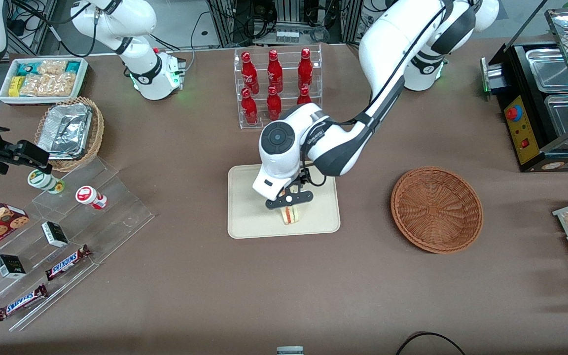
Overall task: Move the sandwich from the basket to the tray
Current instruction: 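Open the left gripper to release the sandwich on the tray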
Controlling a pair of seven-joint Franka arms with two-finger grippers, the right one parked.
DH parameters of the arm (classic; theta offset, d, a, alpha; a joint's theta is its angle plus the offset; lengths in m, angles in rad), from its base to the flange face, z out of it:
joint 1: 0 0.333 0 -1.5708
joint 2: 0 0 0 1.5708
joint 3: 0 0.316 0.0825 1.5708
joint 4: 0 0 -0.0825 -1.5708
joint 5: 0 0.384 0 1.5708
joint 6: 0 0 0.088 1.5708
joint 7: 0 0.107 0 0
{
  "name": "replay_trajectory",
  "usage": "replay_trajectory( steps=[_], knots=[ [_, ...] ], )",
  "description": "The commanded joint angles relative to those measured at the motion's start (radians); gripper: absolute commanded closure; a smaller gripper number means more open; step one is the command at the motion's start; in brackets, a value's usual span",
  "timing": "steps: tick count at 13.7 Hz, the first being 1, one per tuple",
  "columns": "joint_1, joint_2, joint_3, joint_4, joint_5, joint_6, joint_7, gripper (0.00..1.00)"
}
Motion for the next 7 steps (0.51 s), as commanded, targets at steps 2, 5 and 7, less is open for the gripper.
replay_trajectory(
  steps=[2, 5, 7],
  knots=[
    [0.071, -0.055, -0.006, -0.022, -0.025, -0.061, 0.111, 0.00],
    [0.114, -0.133, 0.002, -0.099, -0.026, -0.102, 0.111, 0.00],
    [0.179, -0.181, 0.002, -0.111, -0.029, -0.184, 0.126, 0.00]
  ],
)
